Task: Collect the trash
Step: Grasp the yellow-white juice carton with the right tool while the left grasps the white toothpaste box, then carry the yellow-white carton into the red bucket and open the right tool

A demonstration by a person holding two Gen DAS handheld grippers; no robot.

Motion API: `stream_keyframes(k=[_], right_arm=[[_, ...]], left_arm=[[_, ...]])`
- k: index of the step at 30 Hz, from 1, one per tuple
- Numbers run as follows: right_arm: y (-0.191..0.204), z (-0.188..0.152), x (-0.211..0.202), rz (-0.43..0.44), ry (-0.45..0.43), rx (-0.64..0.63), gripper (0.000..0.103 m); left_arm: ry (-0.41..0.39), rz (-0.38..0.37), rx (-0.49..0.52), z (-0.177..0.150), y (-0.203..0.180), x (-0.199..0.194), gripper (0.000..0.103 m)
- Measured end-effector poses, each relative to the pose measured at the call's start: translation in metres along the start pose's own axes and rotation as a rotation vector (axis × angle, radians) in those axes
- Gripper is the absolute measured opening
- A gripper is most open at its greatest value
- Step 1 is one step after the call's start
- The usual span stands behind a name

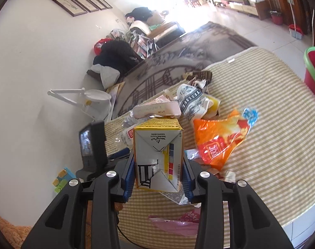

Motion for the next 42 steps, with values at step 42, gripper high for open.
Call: stream_keyframes(k=[42], right_arm=[[-0.391, 0.097, -0.110, -0.473, -0.002, 0.156, 0.044]], left_arm=[[-0.242, -0.351, 0.133, 0.073, -0.379, -0.081, 0.050]])
Point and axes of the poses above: each gripper's, at about its wrist camera, not at the fingertips, and x roughly the way its jaws point, y to its left, z to its top, the point moved 8 cm from there along x, roughly the way its jaws point, and after that the axes turned 9 degrees about -y, right-handed, at the moved point
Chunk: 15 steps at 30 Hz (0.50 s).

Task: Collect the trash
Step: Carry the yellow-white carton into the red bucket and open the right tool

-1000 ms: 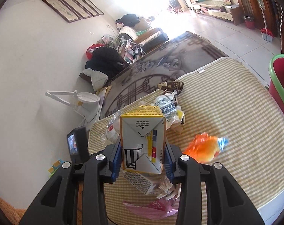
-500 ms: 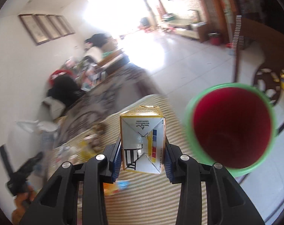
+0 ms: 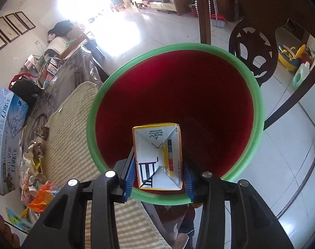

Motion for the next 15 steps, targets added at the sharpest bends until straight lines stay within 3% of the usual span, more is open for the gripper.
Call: stream_keyframes(k=[6, 15], right_arm=[[-0.025, 0.017, -0.025, -0.011, -0.081, 0.044, 0.056], [-0.067, 0.024, -0.072, -0.057, -0.181, 0.137, 0.060]], left_arm=[[0.099, -0.108, 0.063, -0.020, -0.051, 0.042, 0.050], [0.193, -0.197, 0.133, -0.035, -0.106, 0.092, 0.050]])
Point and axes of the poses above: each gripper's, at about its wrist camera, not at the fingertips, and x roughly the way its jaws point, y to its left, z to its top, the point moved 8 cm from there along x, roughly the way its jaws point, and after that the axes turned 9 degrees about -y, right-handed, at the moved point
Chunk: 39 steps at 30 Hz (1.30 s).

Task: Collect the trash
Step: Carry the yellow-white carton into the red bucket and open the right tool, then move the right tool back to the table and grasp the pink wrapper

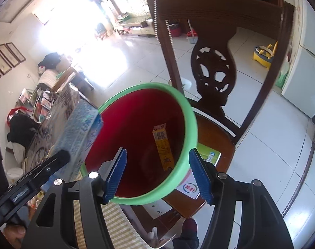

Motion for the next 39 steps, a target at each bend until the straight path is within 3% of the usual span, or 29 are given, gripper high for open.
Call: stream_keyframes(k=[7, 8, 15, 22, 29, 35, 39], right_arm=[[-0.004, 0.006, -0.015, -0.005, -0.031, 0.014, 0.061], [-0.001, 0.007, -0.016, -0.001, -0.036, 0.013, 0.061], [0.048, 0.006, -0.013, 0.061, -0.051, -0.056, 0.061], [0.136, -0.020, 0.000, 0.155, -0.002, -0.185, 0.061], [0.228, -0.071, 0.005, 0.236, 0.054, -0.320, 0.061], [0.296, -0.121, -0.005, 0.297, 0.085, -0.472, 0.061], [0.347, -0.172, -0.022, 0.408, 0.156, -0.616, 0.062]], left_arm=[[-0.012, -0.018, 0.027, 0.001, -0.011, 0.001, 0.055], [-0.015, -0.016, 0.030, 0.002, -0.013, 0.000, 0.061], [-0.104, 0.016, -0.050, 0.005, 0.023, -0.057, 0.072], [-0.183, 0.125, -0.200, -0.007, 0.102, -0.126, 0.074], [-0.231, 0.270, -0.318, -0.040, 0.198, -0.192, 0.074], [-0.235, 0.363, -0.397, -0.071, 0.273, -0.239, 0.074], [-0.240, 0.408, -0.459, -0.091, 0.317, -0.269, 0.074]])
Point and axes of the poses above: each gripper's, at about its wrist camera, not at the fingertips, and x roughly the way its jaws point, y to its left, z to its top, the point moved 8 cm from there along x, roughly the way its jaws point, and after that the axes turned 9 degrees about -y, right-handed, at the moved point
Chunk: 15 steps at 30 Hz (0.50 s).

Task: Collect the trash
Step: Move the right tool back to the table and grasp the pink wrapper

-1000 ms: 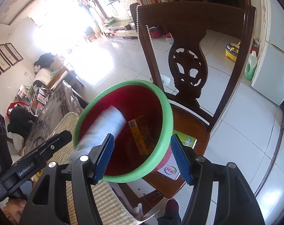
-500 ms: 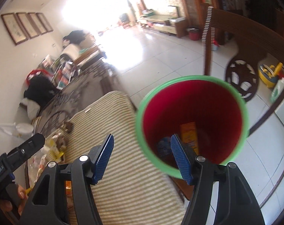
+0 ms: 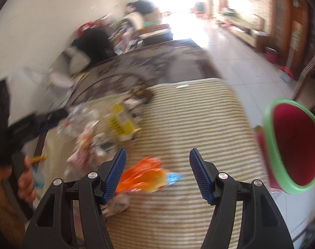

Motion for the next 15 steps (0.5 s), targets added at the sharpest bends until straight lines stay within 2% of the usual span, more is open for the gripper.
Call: stream_keyframes(k=[3, 7, 9, 12, 15], right_arm=[[0.065, -0.025, 0.009, 0.120, 0.069, -0.169, 0.062], [0.133, -0.080, 0.020, 0.244, 0.213, -0.430, 0.062], [0.155, -0.107, 0.023, 0.278, 0.267, -0.540, 0.062], [0.178, -0.139, 0.029, 0.297, 0.306, -0.679, 0.062], [0.194, -0.165, 0.040, 0.312, 0.328, -0.746, 0.062]], left_arm=[[-0.002, 0.028, -0.026, 0.004, 0.034, -0.007, 0.074], [-0.002, 0.049, -0.040, 0.002, 0.066, -0.019, 0.076], [0.003, 0.051, -0.055, -0.002, 0.076, -0.022, 0.080], [0.028, 0.049, -0.083, -0.011, 0.090, -0.024, 0.081], [0.058, 0.046, -0.103, -0.024, 0.101, -0.025, 0.081]])
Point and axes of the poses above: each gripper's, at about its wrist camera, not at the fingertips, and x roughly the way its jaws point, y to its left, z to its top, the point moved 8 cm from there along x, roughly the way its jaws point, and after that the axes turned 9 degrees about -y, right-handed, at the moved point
